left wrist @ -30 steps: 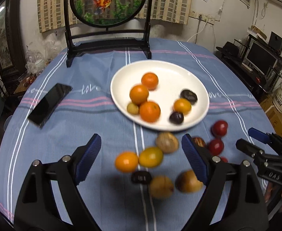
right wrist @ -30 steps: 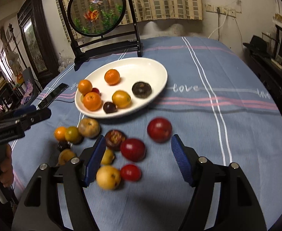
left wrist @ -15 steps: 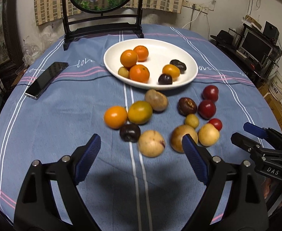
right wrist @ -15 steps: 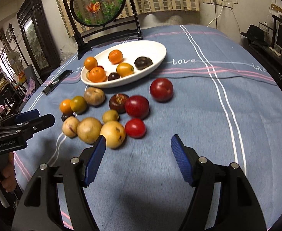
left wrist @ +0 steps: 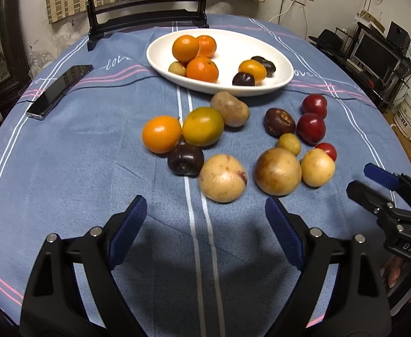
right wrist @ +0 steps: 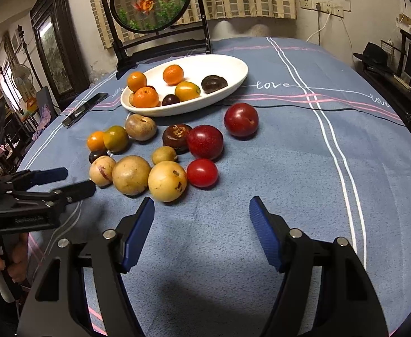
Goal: Organize fruits
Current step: 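Move both tools back over the remaining fruits, then grasp a pale potato-like fruit with the left tool while the right tool grasps another, then carry both pale fruits onto the white plate and open both tools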
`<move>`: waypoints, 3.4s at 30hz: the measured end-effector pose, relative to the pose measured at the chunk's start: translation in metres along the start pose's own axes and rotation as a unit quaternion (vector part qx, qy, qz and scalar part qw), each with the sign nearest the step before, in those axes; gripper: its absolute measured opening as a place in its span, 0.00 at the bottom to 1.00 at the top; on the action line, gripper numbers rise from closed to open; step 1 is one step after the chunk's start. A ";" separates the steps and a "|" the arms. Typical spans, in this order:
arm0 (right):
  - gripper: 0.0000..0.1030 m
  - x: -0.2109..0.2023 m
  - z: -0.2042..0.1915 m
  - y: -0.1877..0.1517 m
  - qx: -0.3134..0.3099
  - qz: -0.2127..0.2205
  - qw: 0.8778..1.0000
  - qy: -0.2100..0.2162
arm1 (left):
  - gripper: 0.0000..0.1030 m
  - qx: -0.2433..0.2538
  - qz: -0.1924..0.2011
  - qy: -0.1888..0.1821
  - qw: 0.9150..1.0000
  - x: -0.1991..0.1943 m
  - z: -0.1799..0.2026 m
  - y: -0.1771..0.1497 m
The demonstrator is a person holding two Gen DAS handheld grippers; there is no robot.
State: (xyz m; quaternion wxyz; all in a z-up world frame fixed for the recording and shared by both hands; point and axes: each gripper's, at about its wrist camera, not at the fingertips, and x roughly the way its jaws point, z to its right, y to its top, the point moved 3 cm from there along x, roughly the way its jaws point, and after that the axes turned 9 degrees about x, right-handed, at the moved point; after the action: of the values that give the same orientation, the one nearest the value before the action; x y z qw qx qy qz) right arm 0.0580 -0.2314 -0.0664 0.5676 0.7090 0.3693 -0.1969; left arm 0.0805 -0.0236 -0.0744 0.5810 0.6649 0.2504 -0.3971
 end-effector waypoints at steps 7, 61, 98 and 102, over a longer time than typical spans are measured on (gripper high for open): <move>0.68 0.000 -0.003 -0.001 -0.006 0.003 1.000 0.010 | 0.84 0.010 -0.014 0.001 1.000 0.013 0.006 -0.007; 0.34 0.028 -0.036 0.005 -0.048 -0.052 0.997 0.009 | 0.38 -0.005 0.010 -0.014 1.000 -0.001 -0.010 -0.006; 0.34 0.081 -0.048 0.145 -0.113 0.002 0.994 -0.006 | 0.39 0.049 0.028 -0.014 0.998 0.061 -0.012 0.180; 0.34 0.106 -0.046 0.156 -0.121 -0.005 0.993 -0.012 | 0.39 0.047 0.020 -0.013 0.999 0.082 -0.017 0.191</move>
State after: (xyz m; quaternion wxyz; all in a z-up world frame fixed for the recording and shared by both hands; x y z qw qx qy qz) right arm 0.2366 -0.1685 -0.0250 0.6527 0.6304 0.3876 -0.1621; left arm 0.2822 -0.0557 -0.0323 0.5601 0.6910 0.2109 -0.4053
